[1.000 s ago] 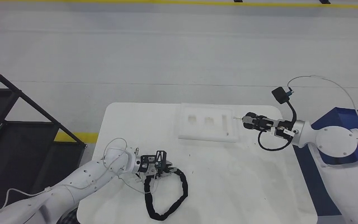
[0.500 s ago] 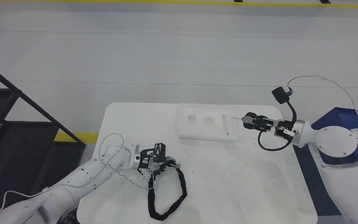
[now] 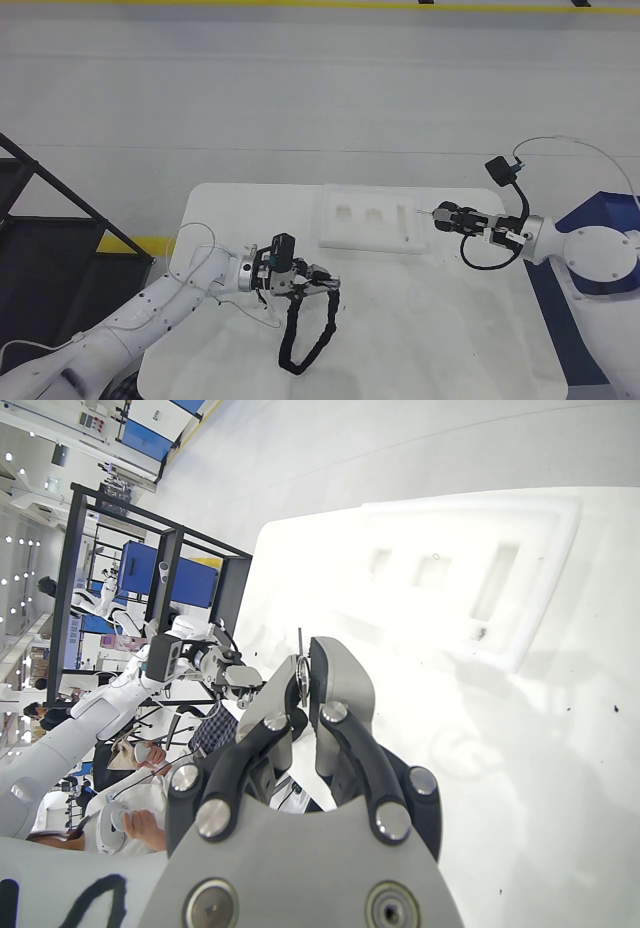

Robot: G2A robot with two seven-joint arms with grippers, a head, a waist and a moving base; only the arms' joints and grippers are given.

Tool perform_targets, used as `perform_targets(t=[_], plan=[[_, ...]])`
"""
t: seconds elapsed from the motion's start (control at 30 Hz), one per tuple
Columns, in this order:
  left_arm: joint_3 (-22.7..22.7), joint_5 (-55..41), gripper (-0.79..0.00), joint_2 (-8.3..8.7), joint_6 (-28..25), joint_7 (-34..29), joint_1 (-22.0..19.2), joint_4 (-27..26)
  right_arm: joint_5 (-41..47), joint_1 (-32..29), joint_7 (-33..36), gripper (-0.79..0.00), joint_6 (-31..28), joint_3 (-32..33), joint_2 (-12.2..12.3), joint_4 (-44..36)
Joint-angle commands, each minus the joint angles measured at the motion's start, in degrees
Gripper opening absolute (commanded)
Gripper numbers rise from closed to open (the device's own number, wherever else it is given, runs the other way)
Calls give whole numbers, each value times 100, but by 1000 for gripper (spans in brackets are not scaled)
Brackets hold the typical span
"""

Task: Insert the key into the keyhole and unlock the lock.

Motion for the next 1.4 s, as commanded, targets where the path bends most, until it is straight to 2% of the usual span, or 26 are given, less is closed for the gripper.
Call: perform_targets(t=[0.0, 0.17, 0.47, 0.57, 1.13, 1.27, 1.37], plan=[[22, -142, -785, -97, -115, 108, -95, 57, -16, 43, 221, -785, 53, -28, 13, -49], [86, -265, -785, -334, -338, 453, -350, 224, 67, 81, 480, -785, 42, -23, 35, -307], [155, -46, -785, -663, -331, 1295, -810, 661, 680, -82, 778, -785, -18, 260, 80, -760], [162, -209, -785, -755, -263, 1456, -830, 740, 844, -133, 1006, -785, 73, 302, 101, -755], [162, -209, -785, -755, -263, 1456, -830, 740, 957, -189, 909, -785, 35, 267, 92, -774], [55, -341, -785, -791, 52, 1319, -709, 605, 1005, -174, 1092, -785, -7, 207, 108, -1007], [48, -122, -785, -858, 65, 1516, -717, 536, 1059, -153, 1239, -785, -41, 156, 120, -1223]])
